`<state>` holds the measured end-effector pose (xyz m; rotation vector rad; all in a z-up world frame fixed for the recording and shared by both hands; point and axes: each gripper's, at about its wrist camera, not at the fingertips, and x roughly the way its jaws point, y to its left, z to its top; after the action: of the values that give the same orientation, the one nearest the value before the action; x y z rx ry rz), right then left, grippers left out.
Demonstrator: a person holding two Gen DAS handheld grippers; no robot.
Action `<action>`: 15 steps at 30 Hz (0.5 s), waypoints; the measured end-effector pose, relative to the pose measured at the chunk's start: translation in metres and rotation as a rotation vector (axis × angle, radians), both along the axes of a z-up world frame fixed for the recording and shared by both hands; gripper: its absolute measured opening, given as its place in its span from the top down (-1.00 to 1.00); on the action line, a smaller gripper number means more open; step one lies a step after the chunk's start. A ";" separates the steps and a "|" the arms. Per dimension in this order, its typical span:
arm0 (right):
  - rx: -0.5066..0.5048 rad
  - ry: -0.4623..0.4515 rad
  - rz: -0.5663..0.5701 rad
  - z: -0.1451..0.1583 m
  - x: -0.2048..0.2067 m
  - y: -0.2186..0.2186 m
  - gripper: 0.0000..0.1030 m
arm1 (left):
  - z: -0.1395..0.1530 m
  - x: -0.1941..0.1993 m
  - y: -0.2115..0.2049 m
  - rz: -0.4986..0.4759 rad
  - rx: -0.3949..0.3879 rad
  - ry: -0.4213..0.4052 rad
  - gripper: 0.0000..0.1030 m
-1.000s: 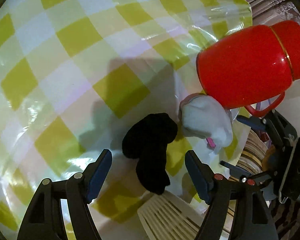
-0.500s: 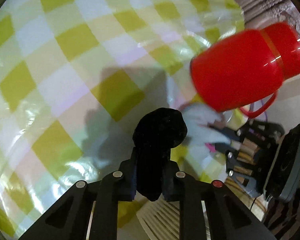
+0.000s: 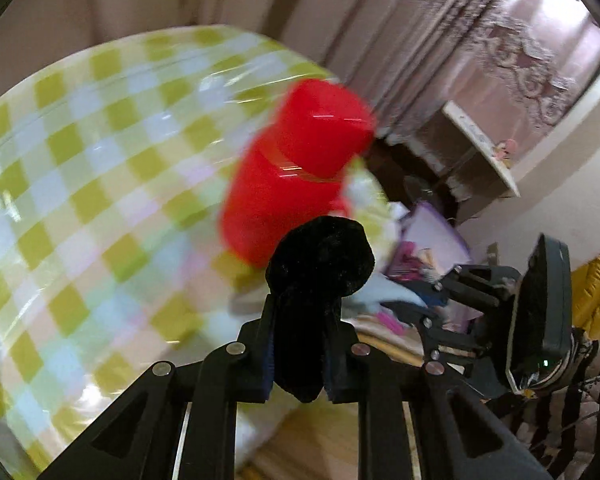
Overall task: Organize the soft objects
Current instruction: 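Carry the black cloth and light blue plush into the box and open both tools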
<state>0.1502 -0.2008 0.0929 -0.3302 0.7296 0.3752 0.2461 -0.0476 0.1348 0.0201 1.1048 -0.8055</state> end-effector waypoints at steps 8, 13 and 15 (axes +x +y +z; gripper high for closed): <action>0.012 -0.022 -0.232 0.014 -0.045 -0.109 0.77 | 0.004 -0.072 -0.095 -0.014 -0.102 -0.027 0.64; 0.017 -0.010 -0.407 0.008 -0.069 -0.183 0.77 | -0.014 -0.111 -0.163 -0.014 -0.111 -0.019 0.64; 0.025 0.000 -0.468 0.004 -0.077 -0.209 0.77 | -0.026 -0.121 -0.190 -0.015 -0.116 0.007 0.64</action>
<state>0.0734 -0.4098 0.0973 -0.1277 0.7759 -0.0583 0.1247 -0.2377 0.1085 -0.0720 1.0640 -0.8831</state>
